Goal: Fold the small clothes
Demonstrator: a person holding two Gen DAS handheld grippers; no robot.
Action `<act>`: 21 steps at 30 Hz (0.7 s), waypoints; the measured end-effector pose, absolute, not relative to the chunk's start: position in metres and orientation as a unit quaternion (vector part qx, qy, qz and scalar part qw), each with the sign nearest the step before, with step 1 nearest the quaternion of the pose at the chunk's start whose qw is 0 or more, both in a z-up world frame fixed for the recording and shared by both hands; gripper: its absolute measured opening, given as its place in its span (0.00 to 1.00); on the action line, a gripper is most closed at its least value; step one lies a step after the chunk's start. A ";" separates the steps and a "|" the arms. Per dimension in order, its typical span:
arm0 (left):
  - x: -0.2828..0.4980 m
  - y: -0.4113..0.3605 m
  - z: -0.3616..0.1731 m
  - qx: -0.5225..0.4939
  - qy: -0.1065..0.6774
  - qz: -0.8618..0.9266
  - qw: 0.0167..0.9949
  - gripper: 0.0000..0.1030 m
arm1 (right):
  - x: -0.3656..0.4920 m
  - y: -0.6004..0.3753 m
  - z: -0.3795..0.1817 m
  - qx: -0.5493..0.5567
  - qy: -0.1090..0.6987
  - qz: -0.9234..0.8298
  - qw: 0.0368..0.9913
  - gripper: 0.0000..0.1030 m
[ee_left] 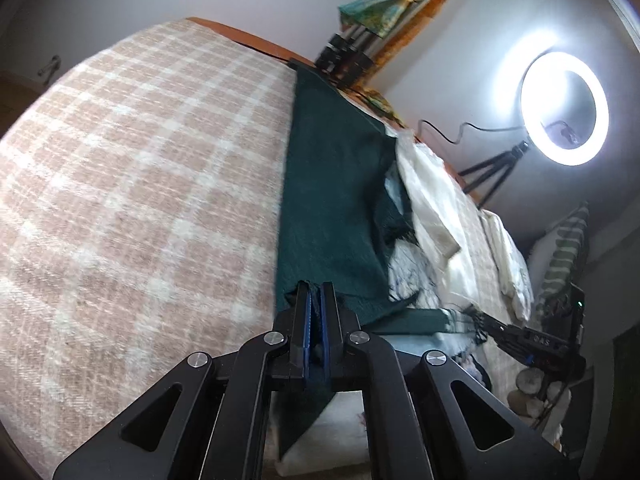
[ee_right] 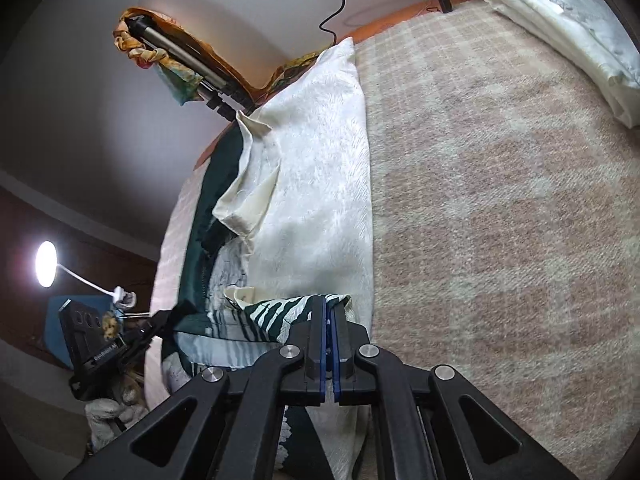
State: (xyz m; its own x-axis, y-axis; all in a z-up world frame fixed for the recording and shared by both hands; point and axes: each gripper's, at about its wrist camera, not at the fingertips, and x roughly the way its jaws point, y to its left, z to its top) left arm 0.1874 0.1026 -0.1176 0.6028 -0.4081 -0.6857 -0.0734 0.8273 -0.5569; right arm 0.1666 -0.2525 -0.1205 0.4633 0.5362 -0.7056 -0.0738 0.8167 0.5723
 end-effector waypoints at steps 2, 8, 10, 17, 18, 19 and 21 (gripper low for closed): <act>0.187 0.111 -0.116 -0.290 0.430 -0.082 0.851 0.18 | 0.165 -0.257 -0.119 0.237 0.482 0.175 0.825 0.02; 0.172 0.117 -0.096 -0.268 0.406 -0.102 0.867 0.18 | 0.151 -0.269 -0.099 0.214 0.458 0.164 0.847 0.35; 0.164 0.111 -0.094 -0.247 0.409 -0.116 0.871 0.18 | 0.144 -0.265 -0.093 0.197 0.454 0.189 0.848 0.30; 0.159 0.092 -0.105 -0.222 0.434 -0.144 0.861 0.18 | 0.130 -0.228 -0.100 0.134 0.472 0.260 0.832 0.25; 0.160 0.091 -0.106 -0.221 0.434 -0.145 0.861 0.18 | 0.131 -0.224 -0.102 0.126 0.474 0.260 0.832 0.25; 0.162 0.091 -0.106 -0.223 0.434 -0.146 0.860 0.18 | 0.133 -0.221 -0.102 0.122 0.474 0.260 0.832 0.25; 0.164 0.091 -0.105 -0.225 0.433 -0.148 0.860 0.18 | 0.139 -0.219 -0.104 0.128 0.476 0.256 0.832 0.25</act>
